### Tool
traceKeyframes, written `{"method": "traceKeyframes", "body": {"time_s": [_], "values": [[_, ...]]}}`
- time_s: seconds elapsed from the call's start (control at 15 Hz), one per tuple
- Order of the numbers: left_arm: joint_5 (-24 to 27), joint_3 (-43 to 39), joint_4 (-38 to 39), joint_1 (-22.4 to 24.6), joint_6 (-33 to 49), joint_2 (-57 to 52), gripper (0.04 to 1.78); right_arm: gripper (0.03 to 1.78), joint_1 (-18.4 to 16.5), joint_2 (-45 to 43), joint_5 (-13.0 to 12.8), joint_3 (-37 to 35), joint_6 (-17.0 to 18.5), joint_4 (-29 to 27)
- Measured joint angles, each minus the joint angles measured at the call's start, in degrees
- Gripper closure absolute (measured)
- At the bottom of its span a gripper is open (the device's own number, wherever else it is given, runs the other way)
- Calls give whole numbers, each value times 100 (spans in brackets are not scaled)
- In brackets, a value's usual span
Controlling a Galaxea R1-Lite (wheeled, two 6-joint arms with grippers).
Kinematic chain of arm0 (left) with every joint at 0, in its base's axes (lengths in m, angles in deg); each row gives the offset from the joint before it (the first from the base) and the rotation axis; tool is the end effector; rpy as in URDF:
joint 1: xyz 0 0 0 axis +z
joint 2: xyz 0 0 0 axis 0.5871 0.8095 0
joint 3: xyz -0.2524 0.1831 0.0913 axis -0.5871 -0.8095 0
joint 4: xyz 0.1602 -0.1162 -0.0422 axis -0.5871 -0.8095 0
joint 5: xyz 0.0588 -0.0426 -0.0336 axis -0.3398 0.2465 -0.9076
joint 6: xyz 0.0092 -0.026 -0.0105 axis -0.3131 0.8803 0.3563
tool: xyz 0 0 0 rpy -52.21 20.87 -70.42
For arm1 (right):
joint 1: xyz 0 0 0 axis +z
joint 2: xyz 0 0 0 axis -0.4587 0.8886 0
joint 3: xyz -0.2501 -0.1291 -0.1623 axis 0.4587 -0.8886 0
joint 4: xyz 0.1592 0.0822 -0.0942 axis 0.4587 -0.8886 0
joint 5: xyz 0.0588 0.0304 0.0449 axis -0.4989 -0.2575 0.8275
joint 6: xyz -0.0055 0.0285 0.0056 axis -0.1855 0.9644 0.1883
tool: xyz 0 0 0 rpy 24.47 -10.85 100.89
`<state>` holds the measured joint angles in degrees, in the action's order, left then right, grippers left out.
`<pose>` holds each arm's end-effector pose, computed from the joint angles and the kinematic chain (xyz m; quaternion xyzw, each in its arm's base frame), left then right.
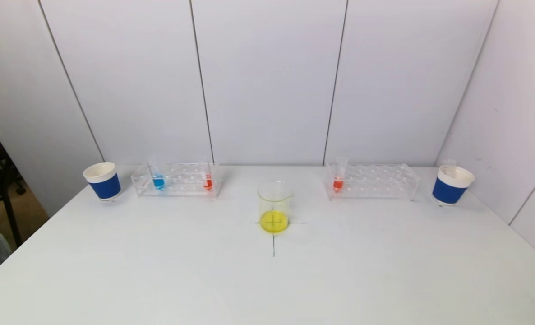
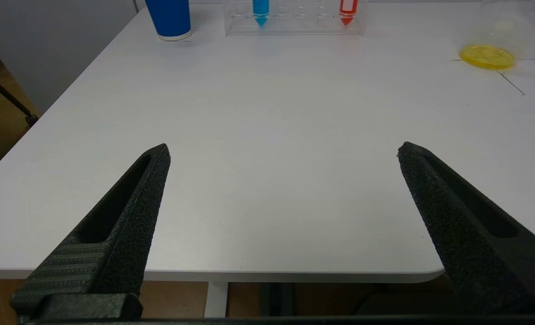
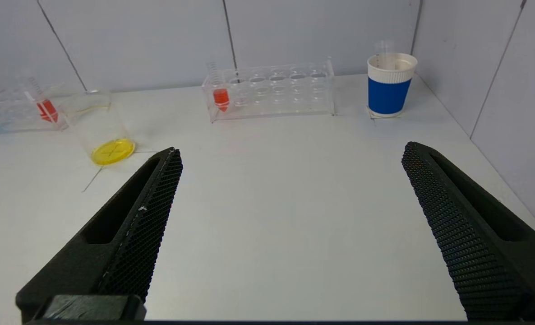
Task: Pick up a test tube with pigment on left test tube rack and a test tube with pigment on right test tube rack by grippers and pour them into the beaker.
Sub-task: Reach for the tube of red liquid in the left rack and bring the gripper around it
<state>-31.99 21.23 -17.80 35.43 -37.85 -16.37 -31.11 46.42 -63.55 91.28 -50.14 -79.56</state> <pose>-0.0333 0.0004 0.0774 -0.0051 0.0438 -0.0038 0.9990 -0.0086 0.0042 0.1506 0.0607 0.0063 0.0263 0.9978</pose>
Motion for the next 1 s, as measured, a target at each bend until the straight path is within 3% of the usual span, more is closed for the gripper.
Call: {"method": "traceKeyframes", "body": {"time_s": [0.2,0.33,0.47,0.6,0.8,1.0], "values": [[-2,0,2,0,-2,0,6,4,194,-335,163,133,-68,-497],[0,0,2,0,-5,0,6,4,276,-639,98,144,-74,-923],[0,0,0,0,-2,0,6,4,321,-1083,54,-6,-146,-973],[0,0,2,0,-5,0,6,4,345,-1417,-179,-286,-184,-901],[0,0,2,0,-5,0,6,4,354,-1596,-317,-628,-284,-345],[0,0,0,0,-5,0,6,4,356,-1640,-265,-1047,-555,979]]}}
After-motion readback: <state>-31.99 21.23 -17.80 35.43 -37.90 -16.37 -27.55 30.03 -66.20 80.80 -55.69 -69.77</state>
